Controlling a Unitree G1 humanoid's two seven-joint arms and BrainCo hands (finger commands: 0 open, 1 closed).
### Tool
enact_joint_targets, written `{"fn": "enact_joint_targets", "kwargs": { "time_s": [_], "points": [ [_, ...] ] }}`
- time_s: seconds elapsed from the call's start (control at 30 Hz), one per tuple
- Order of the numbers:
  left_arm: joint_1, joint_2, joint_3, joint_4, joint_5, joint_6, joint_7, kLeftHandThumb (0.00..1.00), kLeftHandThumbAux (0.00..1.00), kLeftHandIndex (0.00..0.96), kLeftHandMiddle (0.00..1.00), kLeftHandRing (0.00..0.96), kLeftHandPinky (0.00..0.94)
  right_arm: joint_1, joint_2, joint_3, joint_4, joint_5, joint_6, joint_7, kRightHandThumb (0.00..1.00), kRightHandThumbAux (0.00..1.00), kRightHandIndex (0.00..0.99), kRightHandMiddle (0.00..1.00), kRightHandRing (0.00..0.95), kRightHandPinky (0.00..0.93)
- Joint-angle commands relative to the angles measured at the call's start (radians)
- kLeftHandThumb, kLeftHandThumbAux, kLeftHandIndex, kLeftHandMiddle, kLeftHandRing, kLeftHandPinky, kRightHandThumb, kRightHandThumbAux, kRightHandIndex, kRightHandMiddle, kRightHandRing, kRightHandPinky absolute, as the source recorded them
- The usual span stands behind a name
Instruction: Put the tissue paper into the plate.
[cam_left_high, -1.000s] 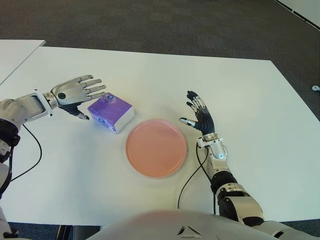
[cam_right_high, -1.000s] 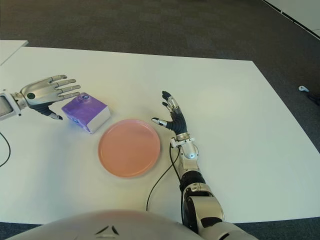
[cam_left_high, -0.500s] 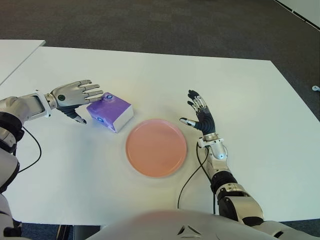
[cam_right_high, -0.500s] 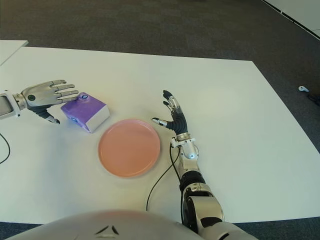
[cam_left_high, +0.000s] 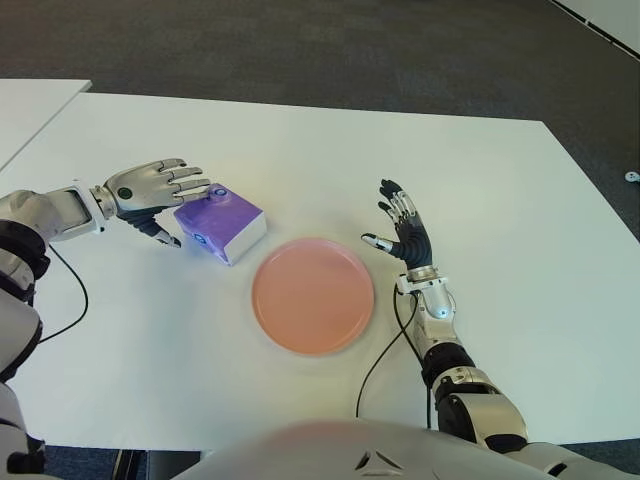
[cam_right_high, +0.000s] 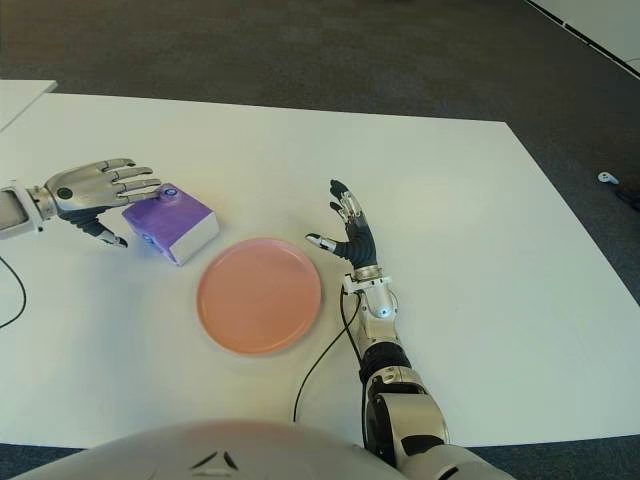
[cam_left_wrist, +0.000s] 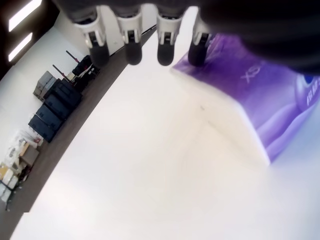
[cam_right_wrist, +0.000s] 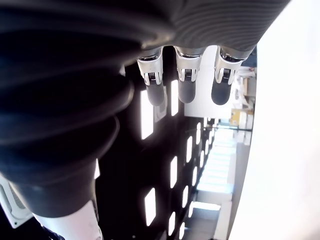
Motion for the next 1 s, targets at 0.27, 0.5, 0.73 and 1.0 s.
{"fn": "enact_joint_targets", "kwargs": {
  "time_s": [0.27, 0.5, 0.73, 1.0],
  "points": [
    [0.078, 0.112, 0.137, -0.247, -0.243, -0.148, -0.148, 0.4, 0.123, 0.0, 0.0, 0.0, 0.0, 0.196, 0.047, -0.011, 0.184, 0.024, 0.049, 0.045, 0.0, 0.835, 0.0, 0.0, 0.0, 0.0],
    [0.143, 0.105, 0.233, -0.331, -0.383, -0.154, -0.196, 0.388, 0.118, 0.0, 0.0, 0.0, 0.0, 0.199, 0.033, 0.022, 0.16, -0.04, 0.001, 0.002, 0.0, 0.823, 0.0, 0.0, 0.0, 0.0],
    [0.22, 0.073, 0.299, -0.387, -0.495, -0.176, -0.212, 0.389, 0.112, 0.0, 0.0, 0.0, 0.0, 0.199, 0.026, 0.039, 0.151, -0.029, -0.006, 0.038, 0.0, 0.814, 0.0, 0.0, 0.0, 0.0],
    [0.267, 0.046, 0.35, -0.426, -0.611, -0.206, -0.31, 0.399, 0.107, 0.0, 0.0, 0.0, 0.0, 0.197, 0.021, 0.026, 0.162, -0.015, 0.045, 0.016, 0.0, 0.821, 0.0, 0.0, 0.0, 0.0]
  ]
}}
